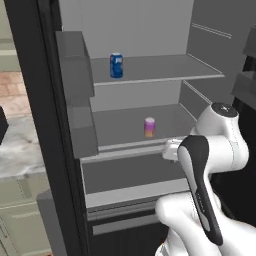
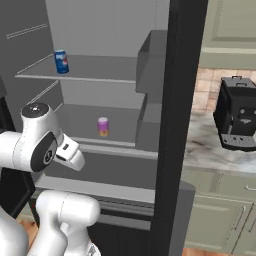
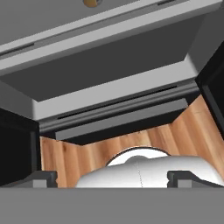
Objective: Open the fridge, grab two sodas, and place both sodas inside the bowl with ice on the dining counter.
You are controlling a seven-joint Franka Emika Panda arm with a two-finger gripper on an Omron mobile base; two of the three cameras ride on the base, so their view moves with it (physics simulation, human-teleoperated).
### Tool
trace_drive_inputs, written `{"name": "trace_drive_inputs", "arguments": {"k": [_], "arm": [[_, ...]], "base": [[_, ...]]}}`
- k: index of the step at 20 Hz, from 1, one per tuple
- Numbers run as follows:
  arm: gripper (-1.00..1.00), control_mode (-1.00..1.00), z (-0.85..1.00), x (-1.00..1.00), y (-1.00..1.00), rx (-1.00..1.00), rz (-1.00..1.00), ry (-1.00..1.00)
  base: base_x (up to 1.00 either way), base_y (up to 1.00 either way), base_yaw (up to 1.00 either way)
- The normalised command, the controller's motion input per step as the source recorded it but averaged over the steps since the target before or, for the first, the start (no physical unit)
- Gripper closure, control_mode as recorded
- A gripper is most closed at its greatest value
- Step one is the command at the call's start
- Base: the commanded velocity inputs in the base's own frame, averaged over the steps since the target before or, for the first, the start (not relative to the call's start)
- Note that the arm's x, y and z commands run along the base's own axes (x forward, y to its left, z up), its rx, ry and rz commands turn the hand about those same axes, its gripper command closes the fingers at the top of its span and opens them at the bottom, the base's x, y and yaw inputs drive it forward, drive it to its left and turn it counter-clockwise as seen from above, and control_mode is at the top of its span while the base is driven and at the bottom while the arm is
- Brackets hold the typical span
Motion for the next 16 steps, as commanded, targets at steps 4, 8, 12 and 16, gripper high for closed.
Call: {"name": "trace_drive_inputs", "arguments": {"k": [4,8,12,16], "arm": [[-1.00,1.00,0.00,0.00,0.00,0.00,0.00,0.00],[-1.00,1.00,0.00,0.00,0.00,0.00,0.00,0.00],[-1.00,1.00,0.00,0.00,0.00,0.00,0.00,0.00],[-1.00,-1.00,-0.62,0.08,0.00,-0.07,0.00,-0.19]], "base": [[0.45,0.17,-0.01],[0.39,0.11,-0.01],[0.40,0.06,0.00],[0.00,0.00,0.00]]}}
